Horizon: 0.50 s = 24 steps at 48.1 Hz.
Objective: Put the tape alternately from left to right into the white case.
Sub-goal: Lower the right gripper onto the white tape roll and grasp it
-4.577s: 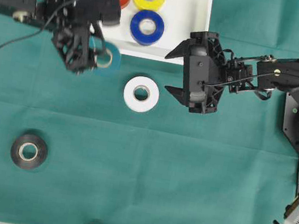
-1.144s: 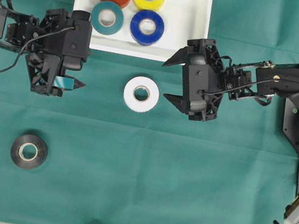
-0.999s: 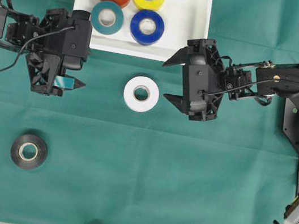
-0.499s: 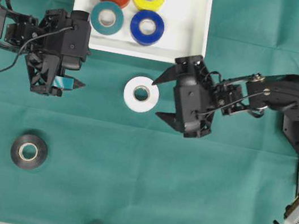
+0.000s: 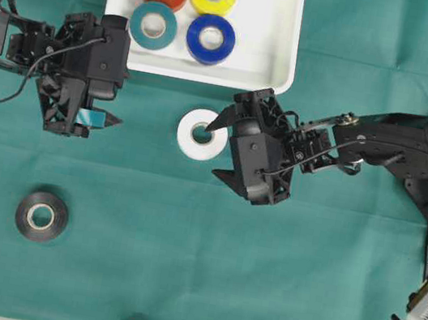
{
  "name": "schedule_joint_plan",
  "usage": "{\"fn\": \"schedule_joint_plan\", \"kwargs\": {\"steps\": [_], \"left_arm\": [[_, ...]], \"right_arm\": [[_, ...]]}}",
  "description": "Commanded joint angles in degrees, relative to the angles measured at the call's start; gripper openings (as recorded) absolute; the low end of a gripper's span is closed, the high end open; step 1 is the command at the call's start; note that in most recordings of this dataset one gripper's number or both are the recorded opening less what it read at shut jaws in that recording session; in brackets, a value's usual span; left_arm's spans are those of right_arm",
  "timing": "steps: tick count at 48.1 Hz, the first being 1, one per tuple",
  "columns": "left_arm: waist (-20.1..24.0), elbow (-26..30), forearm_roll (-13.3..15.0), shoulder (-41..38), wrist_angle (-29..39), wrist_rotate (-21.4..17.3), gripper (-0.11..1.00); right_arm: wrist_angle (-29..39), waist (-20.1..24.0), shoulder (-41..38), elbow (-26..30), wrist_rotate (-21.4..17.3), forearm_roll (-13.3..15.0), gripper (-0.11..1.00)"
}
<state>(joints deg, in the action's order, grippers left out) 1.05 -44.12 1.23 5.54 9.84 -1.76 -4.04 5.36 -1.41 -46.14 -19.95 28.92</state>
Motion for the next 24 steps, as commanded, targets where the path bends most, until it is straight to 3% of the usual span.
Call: {"fn": "schedule_joint_plan", "kwargs": {"steps": [1,24], "left_arm": [[-0.09,0.53,-0.09,1.41,-0.35,0.0,0.94],[-0.09,0.35,-0.09,1.32,-0.35,0.09,0.94]], "right_arm": [[0.09,0.09,-0.26,1.32,-0.09,-0.18,0.81],[3.52,0.09,-7.82,5.89,-0.09,-0.18,0.81]]}}
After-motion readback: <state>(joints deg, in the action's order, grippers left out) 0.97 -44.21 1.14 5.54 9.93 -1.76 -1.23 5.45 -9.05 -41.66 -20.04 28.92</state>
